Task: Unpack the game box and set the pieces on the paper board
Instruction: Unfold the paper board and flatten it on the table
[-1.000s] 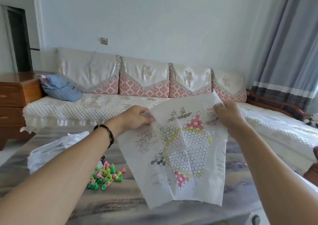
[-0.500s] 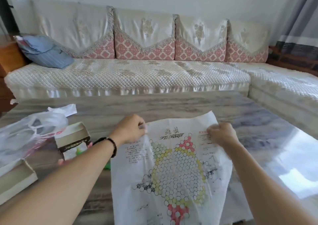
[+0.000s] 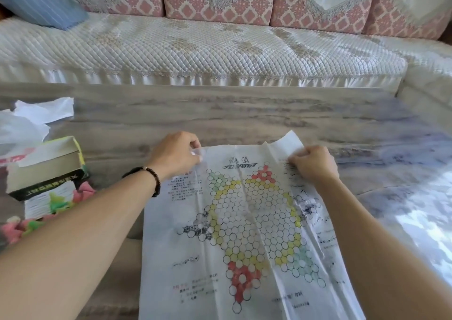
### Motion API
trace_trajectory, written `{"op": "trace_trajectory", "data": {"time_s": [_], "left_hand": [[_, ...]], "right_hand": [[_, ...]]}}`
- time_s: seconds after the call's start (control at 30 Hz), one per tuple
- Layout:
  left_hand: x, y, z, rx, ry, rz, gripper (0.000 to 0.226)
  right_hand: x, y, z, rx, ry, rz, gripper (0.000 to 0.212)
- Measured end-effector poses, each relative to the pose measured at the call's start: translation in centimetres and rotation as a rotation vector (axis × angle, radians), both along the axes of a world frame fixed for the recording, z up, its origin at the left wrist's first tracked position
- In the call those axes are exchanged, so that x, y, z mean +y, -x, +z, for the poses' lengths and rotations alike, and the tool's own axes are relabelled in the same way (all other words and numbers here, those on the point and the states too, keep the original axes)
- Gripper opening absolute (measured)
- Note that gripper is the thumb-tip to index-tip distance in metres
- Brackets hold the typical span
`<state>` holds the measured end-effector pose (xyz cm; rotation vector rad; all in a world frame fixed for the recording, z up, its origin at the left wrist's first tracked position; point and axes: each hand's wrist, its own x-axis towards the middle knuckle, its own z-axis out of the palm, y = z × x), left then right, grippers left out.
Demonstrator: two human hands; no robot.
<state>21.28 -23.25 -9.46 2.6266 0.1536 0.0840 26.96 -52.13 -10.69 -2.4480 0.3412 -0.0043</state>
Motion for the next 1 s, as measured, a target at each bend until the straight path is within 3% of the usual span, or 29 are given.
{"op": "trace_trajectory", "data": {"time_s": [0.27,0.37,0.47,0.53,0.63,0.7,0.8,0.83,0.9,1.0], "left_hand": [[0.6,-1.9,-0.4,-0.039,-0.004,0.026,0.023],[-0.2,-1.7,-0.3,-0.248,-0.318,-0.067,0.062],[-3.4,0.2,-0.5,-0.416,-0.284,-0.252,0.058],[-5.8,1.7,-1.3,-0.272,-0.243,-0.383,0.046],[-7.5,2.9,-3.0,0.004,-0.267,-0.404,0.055],[-7.2,3.3,-3.7,0.034,-0.302,-0.382,0.067],[-6.5,3.8,-4.1,0.048,-0.354,-0.356,0.088],[-6.5,3.8,-4.1,0.051,-0.359,-0.348,0.091],[-6.7,3.7,-4.1,0.051,-0.362,-0.342,0.096],[-6.6,3.6,-4.0,0.058,-0.354,-0.354,0.1]], "right_hand": [[-1.2,-1.8,-0.5,-0.033,0.083,0.022,0.025],[-1.2,-2.0,-0.5,-0.034,0.096,0.031,0.03],[-1.4,-2.0,-0.5,-0.034,0.11,0.027,0.033],[-1.4,-1.8,-0.5,-0.033,0.11,0.025,0.033],[-1.2,-1.5,-0.5,-0.041,0.112,0.016,0.032],[-0.8,-1.2,-0.3,-0.044,0.138,-0.002,0.035],[0.3,-0.2,0.4,-0.199,0.449,0.008,0.061],[1.2,0.3,0.4,-0.31,0.512,0.07,0.056],[3.8,1.6,0.1,-0.448,0.413,0.294,0.031],[7.1,3.4,-2.0,-0.425,0.183,0.577,0.016]]}}
